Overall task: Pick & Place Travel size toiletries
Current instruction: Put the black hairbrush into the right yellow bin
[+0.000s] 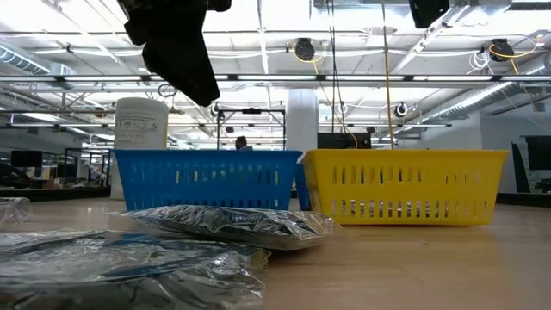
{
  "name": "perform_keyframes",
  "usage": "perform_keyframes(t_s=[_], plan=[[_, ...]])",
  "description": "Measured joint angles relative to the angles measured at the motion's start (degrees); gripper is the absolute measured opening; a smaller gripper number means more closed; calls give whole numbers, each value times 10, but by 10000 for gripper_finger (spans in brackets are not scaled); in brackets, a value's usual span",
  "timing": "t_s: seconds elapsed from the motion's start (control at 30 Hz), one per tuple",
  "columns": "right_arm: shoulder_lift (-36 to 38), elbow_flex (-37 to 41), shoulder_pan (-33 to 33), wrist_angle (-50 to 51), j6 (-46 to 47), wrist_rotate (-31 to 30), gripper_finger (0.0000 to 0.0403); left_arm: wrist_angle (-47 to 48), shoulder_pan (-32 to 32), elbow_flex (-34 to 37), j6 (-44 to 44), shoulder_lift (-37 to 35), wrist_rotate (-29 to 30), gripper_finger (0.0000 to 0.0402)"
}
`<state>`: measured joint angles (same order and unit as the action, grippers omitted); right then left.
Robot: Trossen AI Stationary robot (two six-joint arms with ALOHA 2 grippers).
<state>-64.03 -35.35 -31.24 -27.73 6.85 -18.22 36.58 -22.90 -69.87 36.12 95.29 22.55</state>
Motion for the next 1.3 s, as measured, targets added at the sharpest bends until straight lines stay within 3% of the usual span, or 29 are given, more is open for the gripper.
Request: perform_keyframes(t_s=[0.27, 0.47, 0.57, 0.73, 0.93, 1.3], plan=[[0, 0, 0, 2, 0, 0, 318, 0, 0, 0, 1, 0, -21, 155], [0, 0, 0, 15, 0, 1, 318, 2, -14, 0, 9, 0, -167, 149], [0, 0, 0, 18, 6, 1, 318, 15, -34, 0, 46, 0, -202, 149], [0, 0, 0, 19, 10, 2, 318, 54, -78, 0, 110, 0, -205, 149], [0, 0, 0, 19, 10, 2, 318, 70, -120, 0, 127, 0, -178, 149], [0, 0, 0, 19, 11, 3, 318, 56, -148, 21, 170, 0, -145, 149]])
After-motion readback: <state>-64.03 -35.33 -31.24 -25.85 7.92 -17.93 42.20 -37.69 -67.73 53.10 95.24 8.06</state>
